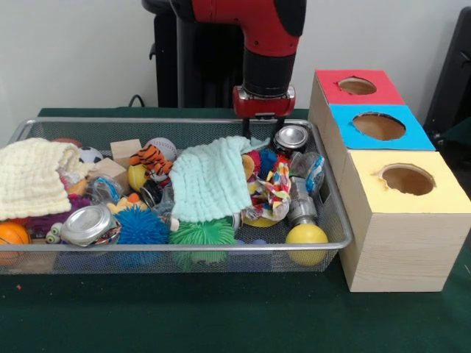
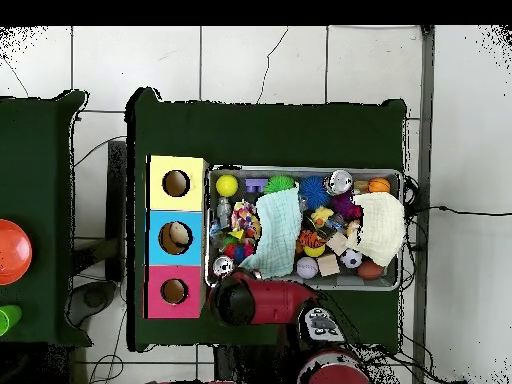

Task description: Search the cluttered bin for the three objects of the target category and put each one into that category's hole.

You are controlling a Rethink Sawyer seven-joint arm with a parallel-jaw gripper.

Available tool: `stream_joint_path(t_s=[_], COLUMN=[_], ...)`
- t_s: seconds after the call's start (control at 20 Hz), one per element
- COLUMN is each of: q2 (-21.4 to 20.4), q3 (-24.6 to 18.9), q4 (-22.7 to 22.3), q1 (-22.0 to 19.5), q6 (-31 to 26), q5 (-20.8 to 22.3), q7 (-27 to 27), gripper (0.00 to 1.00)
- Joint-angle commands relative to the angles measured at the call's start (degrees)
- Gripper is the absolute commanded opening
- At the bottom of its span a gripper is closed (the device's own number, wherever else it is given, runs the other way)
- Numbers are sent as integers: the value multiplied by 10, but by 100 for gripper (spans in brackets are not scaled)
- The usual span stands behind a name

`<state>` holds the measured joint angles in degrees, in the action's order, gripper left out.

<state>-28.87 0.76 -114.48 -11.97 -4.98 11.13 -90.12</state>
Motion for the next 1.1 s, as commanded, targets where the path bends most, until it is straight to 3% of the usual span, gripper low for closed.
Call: stream_joint_path(t_s=[0.05, 0.5, 1.1], q2=[37, -35, -58], q3=[-30, -28, -26], q4=[75, 90, 127], q1=[17, 30, 38], q6=[24, -104, -187], q5=[9, -9, 0], q7=[-65, -37, -32], gripper=[100, 100, 100])
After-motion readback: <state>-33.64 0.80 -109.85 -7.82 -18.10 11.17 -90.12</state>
